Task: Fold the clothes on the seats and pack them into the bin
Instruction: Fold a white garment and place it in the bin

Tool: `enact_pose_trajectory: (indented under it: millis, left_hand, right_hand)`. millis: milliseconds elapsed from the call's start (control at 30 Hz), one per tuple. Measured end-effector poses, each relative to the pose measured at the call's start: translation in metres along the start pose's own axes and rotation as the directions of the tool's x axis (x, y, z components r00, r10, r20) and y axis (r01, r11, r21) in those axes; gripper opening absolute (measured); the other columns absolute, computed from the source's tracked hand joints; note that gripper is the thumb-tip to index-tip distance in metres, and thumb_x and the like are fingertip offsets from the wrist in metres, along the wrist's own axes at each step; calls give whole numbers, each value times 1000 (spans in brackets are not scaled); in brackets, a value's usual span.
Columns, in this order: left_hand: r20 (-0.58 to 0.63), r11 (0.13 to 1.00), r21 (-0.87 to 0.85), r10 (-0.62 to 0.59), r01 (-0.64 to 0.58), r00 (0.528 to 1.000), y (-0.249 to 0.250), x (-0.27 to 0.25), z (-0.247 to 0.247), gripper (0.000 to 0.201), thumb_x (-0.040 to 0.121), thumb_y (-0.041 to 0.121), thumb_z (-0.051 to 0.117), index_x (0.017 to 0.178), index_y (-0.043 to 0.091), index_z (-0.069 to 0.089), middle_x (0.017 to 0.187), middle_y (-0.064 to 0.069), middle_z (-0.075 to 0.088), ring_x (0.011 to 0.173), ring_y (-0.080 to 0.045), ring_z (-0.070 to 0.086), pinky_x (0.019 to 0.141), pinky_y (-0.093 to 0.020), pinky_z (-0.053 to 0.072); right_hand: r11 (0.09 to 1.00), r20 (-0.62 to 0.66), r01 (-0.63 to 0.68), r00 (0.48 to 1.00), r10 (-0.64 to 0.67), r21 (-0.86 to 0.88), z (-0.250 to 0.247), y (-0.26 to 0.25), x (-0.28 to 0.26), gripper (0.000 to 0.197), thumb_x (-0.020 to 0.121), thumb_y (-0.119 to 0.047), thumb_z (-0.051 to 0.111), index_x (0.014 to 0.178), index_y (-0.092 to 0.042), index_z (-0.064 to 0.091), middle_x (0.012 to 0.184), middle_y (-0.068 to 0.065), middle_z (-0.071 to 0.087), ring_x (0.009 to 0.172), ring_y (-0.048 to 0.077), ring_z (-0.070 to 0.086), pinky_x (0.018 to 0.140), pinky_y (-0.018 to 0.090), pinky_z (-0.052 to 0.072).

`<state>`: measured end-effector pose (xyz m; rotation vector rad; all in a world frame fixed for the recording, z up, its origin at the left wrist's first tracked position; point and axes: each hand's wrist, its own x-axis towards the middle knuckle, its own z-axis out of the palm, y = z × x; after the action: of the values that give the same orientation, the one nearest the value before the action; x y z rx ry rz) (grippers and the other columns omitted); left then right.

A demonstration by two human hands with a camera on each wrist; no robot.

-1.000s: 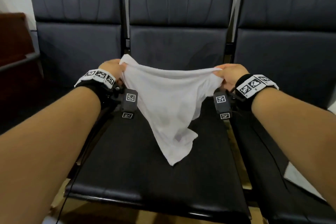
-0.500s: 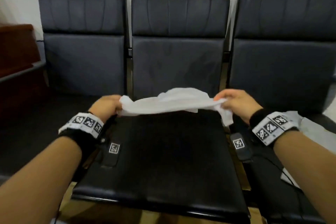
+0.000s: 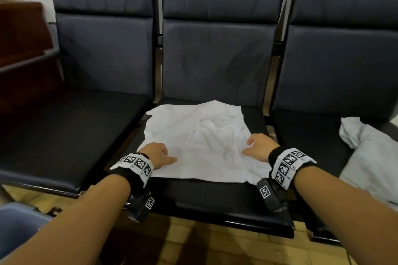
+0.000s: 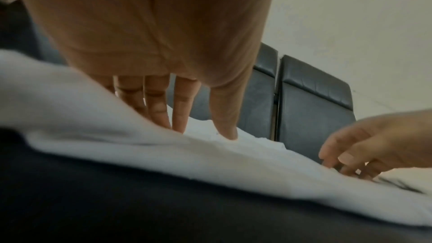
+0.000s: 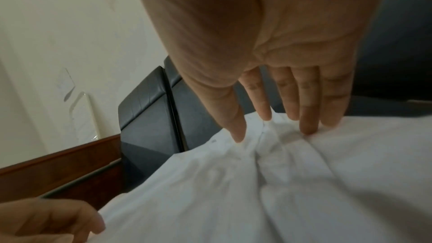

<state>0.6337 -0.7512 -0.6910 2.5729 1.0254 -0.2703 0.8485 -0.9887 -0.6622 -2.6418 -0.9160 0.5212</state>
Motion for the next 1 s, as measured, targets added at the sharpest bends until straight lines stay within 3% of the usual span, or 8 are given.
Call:
enact_pose_trajectory:
  millis: [100, 200, 300, 533, 667, 800, 900, 1000]
  left_hand:
    - [9, 999, -37, 13, -13, 1000, 4, 6, 4, 42, 77, 53, 70, 102, 22, 56, 107, 2, 60, 99, -18, 56, 87, -31, 47]
    - [79, 998, 31, 51, -53, 996, 12, 10, 8, 39, 77, 50, 72, 94, 20, 53, 98, 3, 58, 94, -18, 56, 84, -30, 46]
    - [71, 996, 33, 82, -85, 994, 18, 9, 7, 27, 81, 40, 71, 88, 20, 55, 96, 2, 57, 90, -18, 54, 84, -31, 45]
    - [46, 992, -21, 121, -120, 992, 12, 1, 3, 29, 87, 42, 65, 96, 19, 50, 96, 2, 54, 87, -17, 51, 77, -27, 38]
    - [124, 979, 179, 72, -94, 990, -1, -8, -1, 50, 77, 50, 72, 108, 13, 59, 99, 3, 55, 91, -15, 51, 78, -24, 38]
    - [92, 994, 94, 50, -59, 995, -16, -20, -7, 55, 81, 40, 73, 124, 11, 58, 106, -1, 58, 99, -17, 54, 82, -22, 37]
    - [28, 995, -19, 94, -93, 995, -25, -26, -11, 39, 86, 32, 69, 119, 15, 60, 95, -1, 61, 94, -21, 56, 79, -22, 36]
    - [-114, 965, -227, 108, -132, 988, -35, -31, -18, 14, 85, 27, 70, 96, 23, 61, 80, 1, 61, 82, -21, 59, 70, -25, 39]
  right_hand:
    - [999, 21, -14, 1000, 15, -34, 6, 6, 2, 43, 89, -31, 67, 116, 2, 61, 116, 16, 61, 106, 28, 60, 90, 37, 50]
    - [998, 17, -10, 1000, 11, -62, 7, 13, 6, 34, 89, -35, 66, 70, -9, 56, 71, 5, 51, 64, 16, 51, 58, 28, 44]
    - [994, 36, -15, 999, 19, -108, 7, 13, 6, 51, 87, -44, 66, 57, -16, 36, 58, -1, 37, 51, 12, 37, 47, 23, 29]
    - [972, 190, 83, 981, -41, -219, 9, 3, -13, 55, 79, -57, 70, 60, -15, 39, 61, -1, 41, 54, 12, 40, 50, 22, 32]
    - [959, 240, 84, 971, -18, -270, 13, 4, -25, 64, 74, -56, 77, 104, -7, 49, 98, 5, 58, 89, 20, 59, 71, 27, 48]
    - [944, 286, 94, 958, 0, -315, 18, 2, -34, 40, 82, -41, 74, 68, -11, 50, 68, 1, 52, 59, 13, 51, 50, 21, 39]
    - [972, 153, 158, 979, -132, -174, 15, 6, -37, 32, 83, -31, 69, 65, -13, 50, 70, 1, 49, 64, 16, 47, 52, 23, 35]
    - [959, -34, 158, 987, -155, 236, 5, 19, -34, 19, 79, -23, 75, 84, -10, 63, 90, 9, 64, 85, 22, 60, 74, 31, 48]
